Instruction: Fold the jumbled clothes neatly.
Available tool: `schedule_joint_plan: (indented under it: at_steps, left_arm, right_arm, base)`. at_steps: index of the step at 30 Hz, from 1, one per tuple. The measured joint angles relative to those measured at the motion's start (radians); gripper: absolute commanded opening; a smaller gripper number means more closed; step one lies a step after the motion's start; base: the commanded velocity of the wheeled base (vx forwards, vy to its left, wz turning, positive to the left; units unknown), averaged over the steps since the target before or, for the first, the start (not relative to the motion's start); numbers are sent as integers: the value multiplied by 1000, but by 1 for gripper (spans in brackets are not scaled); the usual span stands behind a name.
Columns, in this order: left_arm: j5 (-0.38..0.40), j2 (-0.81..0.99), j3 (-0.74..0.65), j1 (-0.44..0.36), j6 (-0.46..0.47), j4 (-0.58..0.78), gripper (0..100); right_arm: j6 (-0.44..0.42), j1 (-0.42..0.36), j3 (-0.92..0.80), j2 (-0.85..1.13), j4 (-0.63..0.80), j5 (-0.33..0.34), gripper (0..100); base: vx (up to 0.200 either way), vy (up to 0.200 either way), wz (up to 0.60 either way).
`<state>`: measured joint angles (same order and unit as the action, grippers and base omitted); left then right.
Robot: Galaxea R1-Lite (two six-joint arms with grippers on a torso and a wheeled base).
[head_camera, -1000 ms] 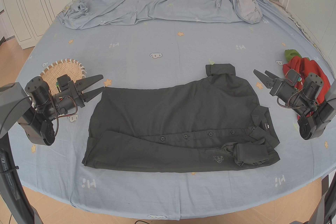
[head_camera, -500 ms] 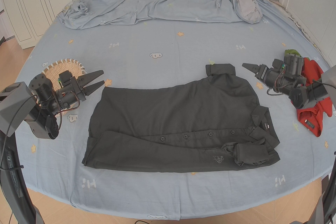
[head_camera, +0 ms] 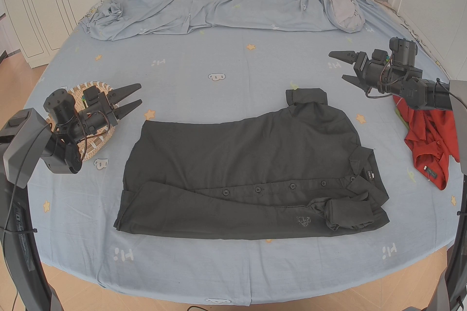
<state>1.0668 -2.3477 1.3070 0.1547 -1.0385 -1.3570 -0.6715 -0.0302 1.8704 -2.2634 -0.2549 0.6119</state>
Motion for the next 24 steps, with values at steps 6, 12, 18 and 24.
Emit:
schedule_joint_plan:
  at_steps: [6, 12, 18, 24]
  left_arm:
    - [0, -2, 104, -9, -1, 117, 100]
    - [1, 0, 231, -33, -1, 220, 100]
    - [1, -19, 398, -53, 0, 336, 100]
    - [1, -76, 603, -68, 1, 504, 100]
  right_arm:
    - [-7, -6, -43, -3, 7, 9, 100]
    - [-8, -8, -48, 6, 9, 10, 100]
    - [-8, -12, -43, 12, 11, 11, 100]
    - [-7, -23, -46, 21, 11, 11, 100]
  base:
    - [0, 0, 0]
    - [0, 0, 0]
    - [0, 0, 0]
    - [0, 0, 0]
